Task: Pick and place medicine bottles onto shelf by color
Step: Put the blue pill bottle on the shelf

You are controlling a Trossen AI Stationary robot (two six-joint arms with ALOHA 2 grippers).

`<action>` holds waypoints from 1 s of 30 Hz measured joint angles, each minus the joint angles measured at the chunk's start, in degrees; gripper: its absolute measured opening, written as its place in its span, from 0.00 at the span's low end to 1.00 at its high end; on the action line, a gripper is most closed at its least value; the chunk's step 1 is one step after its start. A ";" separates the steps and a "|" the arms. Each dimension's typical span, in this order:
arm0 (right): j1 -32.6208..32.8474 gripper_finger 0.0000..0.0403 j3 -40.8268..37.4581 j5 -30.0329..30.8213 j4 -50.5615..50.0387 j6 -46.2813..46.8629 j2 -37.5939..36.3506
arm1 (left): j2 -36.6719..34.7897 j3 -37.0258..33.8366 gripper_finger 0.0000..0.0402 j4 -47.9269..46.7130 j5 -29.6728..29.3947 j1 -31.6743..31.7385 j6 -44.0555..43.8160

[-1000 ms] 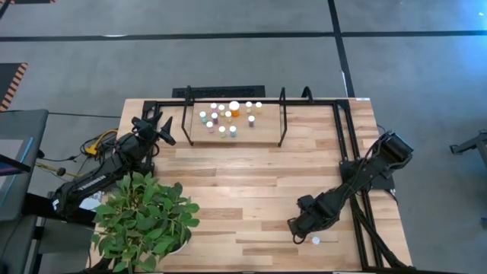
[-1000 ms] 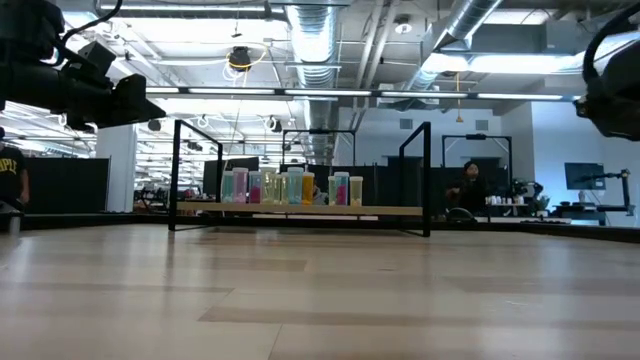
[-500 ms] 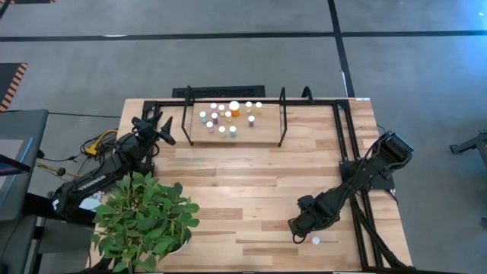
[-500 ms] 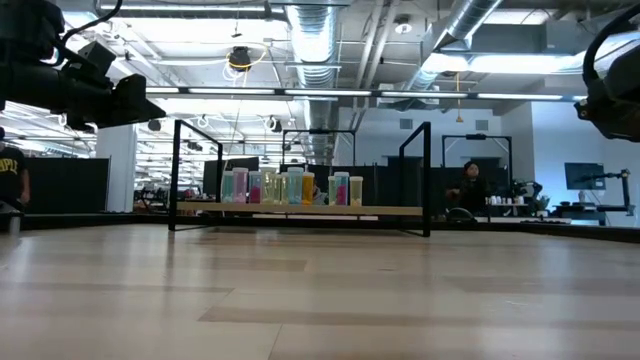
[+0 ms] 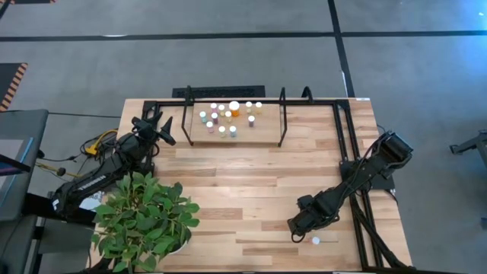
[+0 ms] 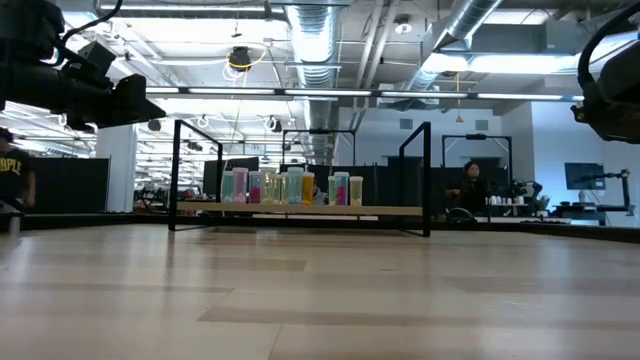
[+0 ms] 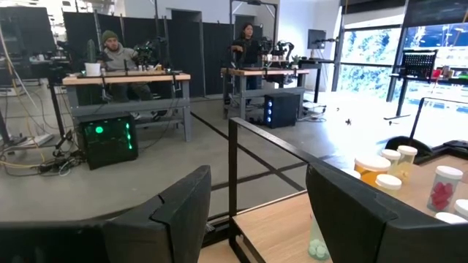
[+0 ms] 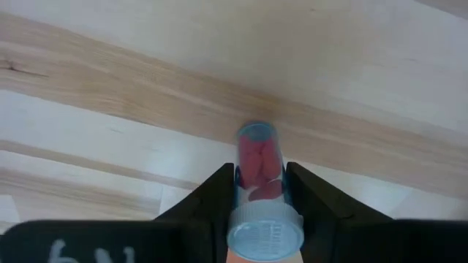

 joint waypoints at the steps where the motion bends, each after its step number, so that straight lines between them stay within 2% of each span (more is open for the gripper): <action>1: 0.00 0.34 0.00 0.00 0.00 -0.01 0.00 | 0.00 0.01 0.53 0.00 0.01 0.00 -0.02; 21: 0.18 0.48 0.00 -0.06 0.93 0.06 0.00 | 0.00 0.01 0.53 0.00 -0.01 -0.02 0.00; 30: 0.42 0.48 0.23 -1.24 1.42 1.87 0.00 | 0.00 0.01 0.53 0.01 0.02 -0.01 0.00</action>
